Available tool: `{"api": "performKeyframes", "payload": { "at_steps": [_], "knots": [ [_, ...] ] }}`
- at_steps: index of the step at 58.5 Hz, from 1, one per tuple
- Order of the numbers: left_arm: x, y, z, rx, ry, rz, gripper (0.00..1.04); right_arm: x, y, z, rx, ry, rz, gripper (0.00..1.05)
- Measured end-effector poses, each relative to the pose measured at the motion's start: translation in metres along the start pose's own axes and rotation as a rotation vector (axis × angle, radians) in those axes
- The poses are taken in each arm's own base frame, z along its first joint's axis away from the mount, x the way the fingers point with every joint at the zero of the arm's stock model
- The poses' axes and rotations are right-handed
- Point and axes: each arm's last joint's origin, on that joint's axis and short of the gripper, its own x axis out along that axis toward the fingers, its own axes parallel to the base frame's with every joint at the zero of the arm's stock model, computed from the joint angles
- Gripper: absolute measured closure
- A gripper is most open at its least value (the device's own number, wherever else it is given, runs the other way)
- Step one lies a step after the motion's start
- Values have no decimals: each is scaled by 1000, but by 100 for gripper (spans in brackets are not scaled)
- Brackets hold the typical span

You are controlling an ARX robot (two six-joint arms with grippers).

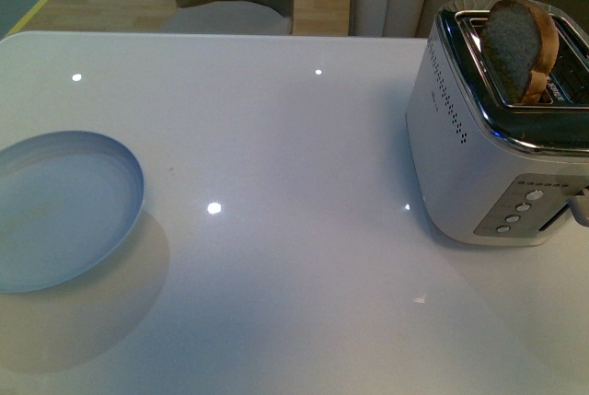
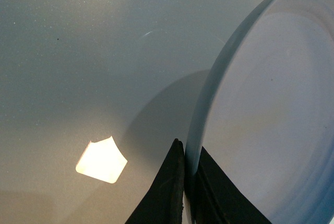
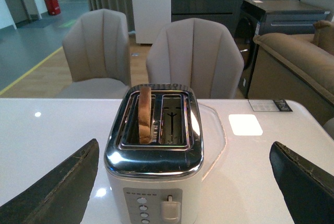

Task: Left arm holds plate, right arm toasts bread

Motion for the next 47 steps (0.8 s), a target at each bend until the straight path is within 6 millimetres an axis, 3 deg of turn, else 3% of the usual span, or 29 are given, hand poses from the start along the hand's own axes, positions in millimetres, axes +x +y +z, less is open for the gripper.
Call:
{"api": "performKeyframes", "payload": {
  "at_steps": [36, 47],
  "knots": [
    [28, 20, -9, -29, 42, 41, 102, 0, 0, 0, 0, 0, 0, 9],
    [27, 21, -9, -31, 43, 39, 64, 0, 0, 0, 0, 0, 0, 9]
  ]
}}
